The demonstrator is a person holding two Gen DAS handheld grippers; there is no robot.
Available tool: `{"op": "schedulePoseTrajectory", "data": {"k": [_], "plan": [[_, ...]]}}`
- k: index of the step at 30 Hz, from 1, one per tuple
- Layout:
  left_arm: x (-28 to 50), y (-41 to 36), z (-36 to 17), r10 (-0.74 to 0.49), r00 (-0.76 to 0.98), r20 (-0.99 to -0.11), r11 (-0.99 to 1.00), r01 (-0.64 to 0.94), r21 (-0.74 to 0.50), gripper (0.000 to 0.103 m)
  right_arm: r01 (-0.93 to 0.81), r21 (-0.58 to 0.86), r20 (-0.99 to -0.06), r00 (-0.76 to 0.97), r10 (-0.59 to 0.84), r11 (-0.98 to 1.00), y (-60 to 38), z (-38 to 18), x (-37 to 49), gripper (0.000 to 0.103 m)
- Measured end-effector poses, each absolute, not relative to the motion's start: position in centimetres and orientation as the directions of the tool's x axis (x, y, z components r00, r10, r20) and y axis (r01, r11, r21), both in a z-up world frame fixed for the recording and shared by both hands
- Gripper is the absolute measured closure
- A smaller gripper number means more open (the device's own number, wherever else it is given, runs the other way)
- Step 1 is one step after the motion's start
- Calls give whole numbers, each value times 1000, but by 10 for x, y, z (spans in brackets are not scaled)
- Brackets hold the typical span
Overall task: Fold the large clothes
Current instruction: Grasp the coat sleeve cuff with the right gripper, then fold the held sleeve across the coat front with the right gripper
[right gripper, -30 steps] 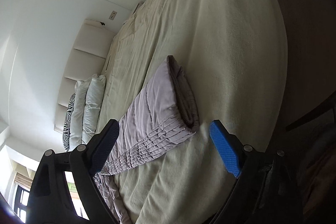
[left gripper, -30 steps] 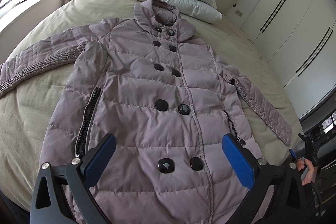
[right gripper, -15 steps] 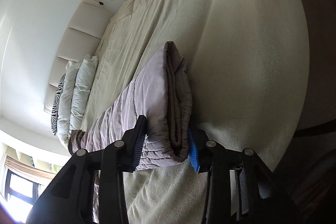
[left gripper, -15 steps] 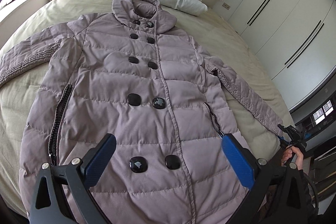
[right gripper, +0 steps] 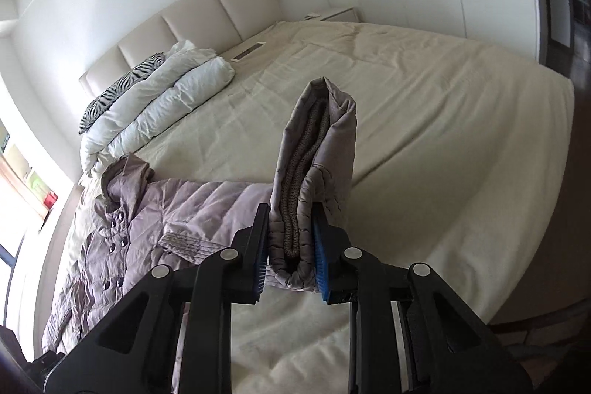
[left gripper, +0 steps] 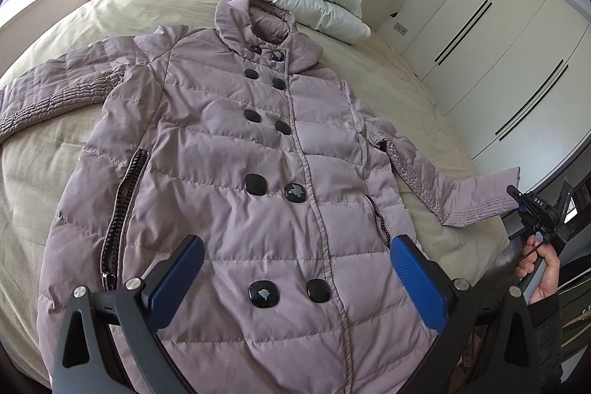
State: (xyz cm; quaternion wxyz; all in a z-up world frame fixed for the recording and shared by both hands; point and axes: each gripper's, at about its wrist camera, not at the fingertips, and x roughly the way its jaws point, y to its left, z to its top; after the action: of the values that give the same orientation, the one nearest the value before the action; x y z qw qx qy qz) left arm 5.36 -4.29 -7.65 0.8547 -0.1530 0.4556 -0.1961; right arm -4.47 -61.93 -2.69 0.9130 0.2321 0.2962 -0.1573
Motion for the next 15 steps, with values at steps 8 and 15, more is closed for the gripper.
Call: {"op": "schedulePoseTrajectory", "data": {"k": [8,15], "plan": [[59,6,-79,-445,563,-696,880,132,-456,0,68,227,-637,765,95,971,-388,-2,72,86],[61,52,-94,-406,584,-703,881,47,-470,0,14,241,-750,638,176,971,-265,-78,131,91]]}}
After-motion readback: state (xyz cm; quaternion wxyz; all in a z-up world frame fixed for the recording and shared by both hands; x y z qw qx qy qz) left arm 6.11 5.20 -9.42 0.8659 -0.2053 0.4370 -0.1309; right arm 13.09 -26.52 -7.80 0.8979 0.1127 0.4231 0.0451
